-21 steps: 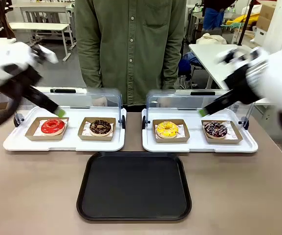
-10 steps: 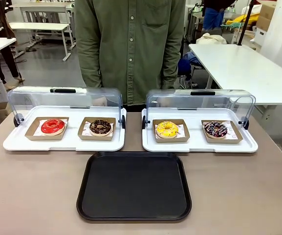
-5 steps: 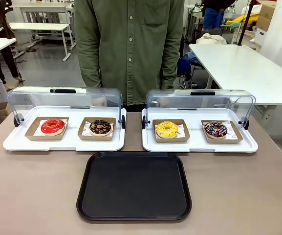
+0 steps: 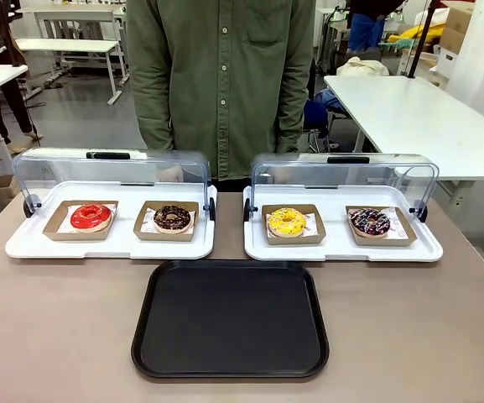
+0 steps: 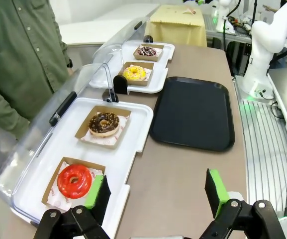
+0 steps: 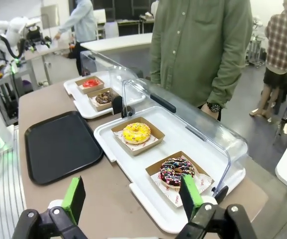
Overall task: Move the third donut from the left to the tray.
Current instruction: Pick up the Paper togo box containing the Donut indicated by the person and place it on the Handle tray.
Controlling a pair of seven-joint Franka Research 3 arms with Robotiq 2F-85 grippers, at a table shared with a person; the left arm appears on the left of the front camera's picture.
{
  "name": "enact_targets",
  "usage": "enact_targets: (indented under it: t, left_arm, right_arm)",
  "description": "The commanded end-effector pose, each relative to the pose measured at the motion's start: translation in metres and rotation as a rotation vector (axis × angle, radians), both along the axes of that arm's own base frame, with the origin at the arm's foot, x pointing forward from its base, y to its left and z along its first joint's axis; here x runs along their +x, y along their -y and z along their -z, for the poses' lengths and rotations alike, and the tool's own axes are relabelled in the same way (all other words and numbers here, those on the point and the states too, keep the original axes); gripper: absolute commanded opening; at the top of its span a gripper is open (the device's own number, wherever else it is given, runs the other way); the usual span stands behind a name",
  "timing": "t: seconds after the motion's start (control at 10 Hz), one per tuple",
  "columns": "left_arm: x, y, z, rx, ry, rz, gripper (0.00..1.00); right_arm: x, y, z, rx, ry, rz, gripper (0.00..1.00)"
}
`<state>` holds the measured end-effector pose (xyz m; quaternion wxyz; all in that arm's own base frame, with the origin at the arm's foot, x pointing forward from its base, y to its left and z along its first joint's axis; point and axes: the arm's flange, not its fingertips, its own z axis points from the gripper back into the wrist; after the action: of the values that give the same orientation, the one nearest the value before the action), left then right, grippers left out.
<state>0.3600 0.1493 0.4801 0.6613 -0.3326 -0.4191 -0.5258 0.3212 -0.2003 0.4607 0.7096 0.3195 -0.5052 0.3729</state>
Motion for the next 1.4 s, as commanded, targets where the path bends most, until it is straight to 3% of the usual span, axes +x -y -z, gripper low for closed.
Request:
enact_targets:
  t: [0.0, 1.3]
  left_arm:
    - [0.0013, -0.0011, -0.0009, -0.021, 0.031, 0.015, 1.00]
    - [0.0013, -0.0011, -0.0009, -0.021, 0.031, 0.015, 1.00]
  right_arm:
    - [0.0000, 0.0013, -0.0034, -0.011, 0.031, -0.001, 1.00]
    - [0.0000, 0.0013, -0.0034, -0.011, 0.031, -0.001, 1.00]
